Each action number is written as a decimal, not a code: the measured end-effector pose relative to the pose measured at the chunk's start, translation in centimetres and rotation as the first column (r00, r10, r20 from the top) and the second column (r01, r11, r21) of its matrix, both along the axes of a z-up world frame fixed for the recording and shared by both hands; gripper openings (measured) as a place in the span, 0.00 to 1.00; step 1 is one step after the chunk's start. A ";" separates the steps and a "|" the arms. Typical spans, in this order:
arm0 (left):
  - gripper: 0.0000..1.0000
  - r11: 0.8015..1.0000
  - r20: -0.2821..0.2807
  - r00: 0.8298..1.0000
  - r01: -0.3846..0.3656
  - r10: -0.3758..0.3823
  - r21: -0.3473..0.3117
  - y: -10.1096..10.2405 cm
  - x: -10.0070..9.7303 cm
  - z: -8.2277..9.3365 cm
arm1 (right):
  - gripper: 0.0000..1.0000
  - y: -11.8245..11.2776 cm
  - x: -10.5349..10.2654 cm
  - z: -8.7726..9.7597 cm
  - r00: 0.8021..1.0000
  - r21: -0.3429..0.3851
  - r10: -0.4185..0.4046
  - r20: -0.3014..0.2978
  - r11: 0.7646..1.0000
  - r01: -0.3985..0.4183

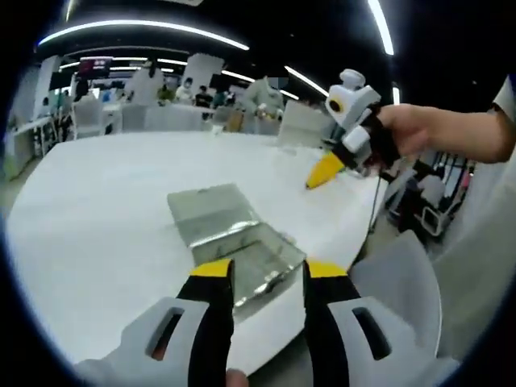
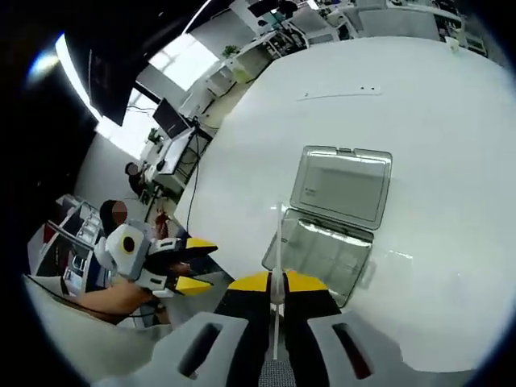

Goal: Insert the divider into the dual guide fixture by aligning both edges with the guide slots and pushing it downward to the bottom, including one-sided entry, uneven engagement, binding, and posture correction.

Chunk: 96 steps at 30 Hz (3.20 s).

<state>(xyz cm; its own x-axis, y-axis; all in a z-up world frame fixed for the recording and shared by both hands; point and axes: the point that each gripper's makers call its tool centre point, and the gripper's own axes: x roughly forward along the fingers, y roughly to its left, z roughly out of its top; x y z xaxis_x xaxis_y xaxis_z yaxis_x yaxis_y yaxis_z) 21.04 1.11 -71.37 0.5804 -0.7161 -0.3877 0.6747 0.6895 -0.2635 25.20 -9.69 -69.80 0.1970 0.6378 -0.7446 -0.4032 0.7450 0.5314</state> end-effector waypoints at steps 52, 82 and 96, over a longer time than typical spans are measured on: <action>0.30 0.994 0.067 0.995 0.068 -0.074 0.090 0.3 -0.9 -1.5 | 0.00 1.3 0.4 -7.5 0.953 -0.385 -0.249 -0.171 0.908 0.168; 0.49 0.988 0.059 0.997 0.044 -0.053 0.147 0.5 -0.2 -2.6 | 0.00 0.7 1.1 -10.5 0.913 -0.434 -0.331 -0.239 0.878 0.204; 0.53 0.985 0.059 0.996 0.052 -0.062 0.162 0.5 -0.2 -3.0 | 0.00 0.6 1.0 -11.5 0.902 -0.449 -0.344 -0.262 0.870 0.201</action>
<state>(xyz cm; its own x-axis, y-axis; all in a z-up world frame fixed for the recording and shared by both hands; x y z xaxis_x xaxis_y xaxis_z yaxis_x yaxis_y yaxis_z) 20.87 1.59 -74.41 0.5674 -0.6807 -0.4634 0.7262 0.6790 -0.1081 26.20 -9.07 -81.33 0.0211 0.2251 -0.9741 -0.0099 0.9743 0.2250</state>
